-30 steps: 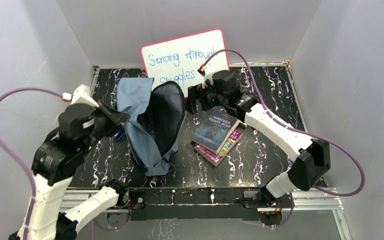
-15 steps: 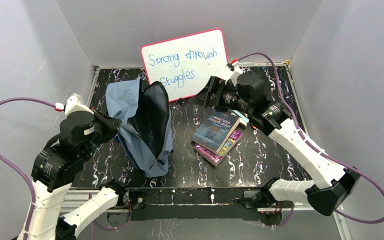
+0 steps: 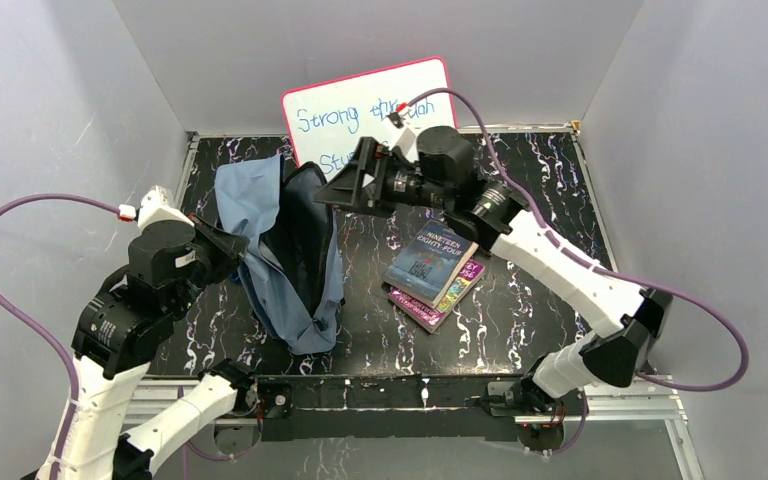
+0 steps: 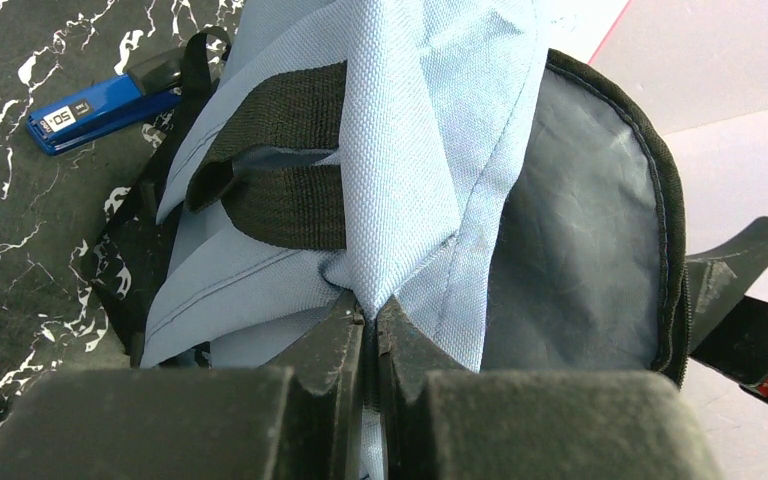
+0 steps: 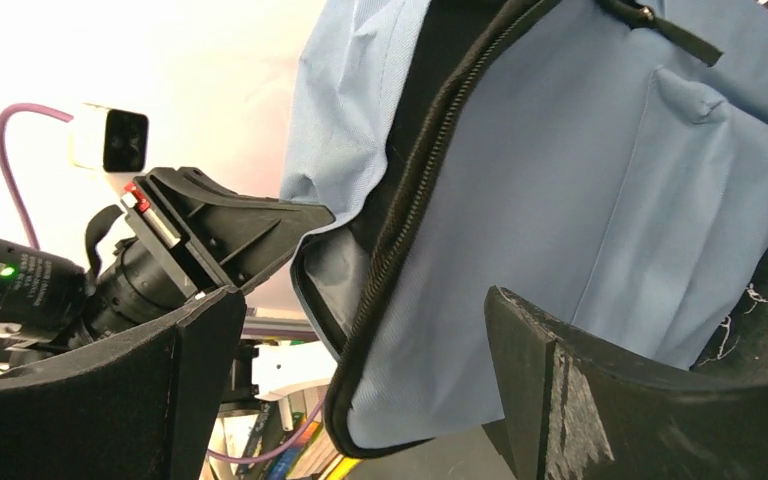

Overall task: Pack the student bag
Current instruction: Adjust the student bag at the center of the board.

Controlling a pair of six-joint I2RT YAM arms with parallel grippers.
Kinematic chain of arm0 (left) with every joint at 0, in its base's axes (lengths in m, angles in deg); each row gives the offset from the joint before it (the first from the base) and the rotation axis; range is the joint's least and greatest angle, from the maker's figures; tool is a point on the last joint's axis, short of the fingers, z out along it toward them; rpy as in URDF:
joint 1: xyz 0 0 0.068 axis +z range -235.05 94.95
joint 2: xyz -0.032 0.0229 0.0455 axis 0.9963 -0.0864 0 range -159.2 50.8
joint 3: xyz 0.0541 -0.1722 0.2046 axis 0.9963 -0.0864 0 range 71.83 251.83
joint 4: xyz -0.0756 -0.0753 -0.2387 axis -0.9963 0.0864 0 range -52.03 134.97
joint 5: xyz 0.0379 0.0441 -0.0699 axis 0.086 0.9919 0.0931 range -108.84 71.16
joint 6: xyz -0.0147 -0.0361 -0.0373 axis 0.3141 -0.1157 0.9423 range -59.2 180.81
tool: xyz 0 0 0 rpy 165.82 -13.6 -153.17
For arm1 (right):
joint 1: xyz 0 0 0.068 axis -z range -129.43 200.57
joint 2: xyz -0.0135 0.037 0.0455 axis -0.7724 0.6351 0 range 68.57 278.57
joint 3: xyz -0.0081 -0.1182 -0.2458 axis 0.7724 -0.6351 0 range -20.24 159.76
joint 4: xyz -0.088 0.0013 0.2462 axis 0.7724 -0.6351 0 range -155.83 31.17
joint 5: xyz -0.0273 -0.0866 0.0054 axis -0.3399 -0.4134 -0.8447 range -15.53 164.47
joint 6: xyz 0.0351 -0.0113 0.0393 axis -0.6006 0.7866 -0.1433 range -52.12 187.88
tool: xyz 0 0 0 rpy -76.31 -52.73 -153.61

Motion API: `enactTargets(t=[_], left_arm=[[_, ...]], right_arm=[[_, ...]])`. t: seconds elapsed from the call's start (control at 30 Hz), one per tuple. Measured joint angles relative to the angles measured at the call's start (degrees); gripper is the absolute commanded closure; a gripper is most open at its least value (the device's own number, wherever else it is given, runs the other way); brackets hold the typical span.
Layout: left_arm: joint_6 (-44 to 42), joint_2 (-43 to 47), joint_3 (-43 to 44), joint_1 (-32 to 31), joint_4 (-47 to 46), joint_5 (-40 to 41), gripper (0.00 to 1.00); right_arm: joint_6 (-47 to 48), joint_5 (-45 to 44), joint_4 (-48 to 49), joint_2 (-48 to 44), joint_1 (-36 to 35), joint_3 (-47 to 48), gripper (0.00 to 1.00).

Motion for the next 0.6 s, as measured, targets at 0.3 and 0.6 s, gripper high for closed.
enactTargets(t=[0.3, 0.6], left_arm=[[0.0, 0.0, -0.3, 0.0, -0.4, -0.6, 1.00], [-0.2, 0.0, -0.4, 0.0, -0.9, -1.2, 1.00]], right_arm=[[5.6, -9.0, -11.3, 8.2, -5.9, 11.0, 0.11], [11.3, -15.3, -16.3, 9.4, -7.3, 12.7, 0.83]])
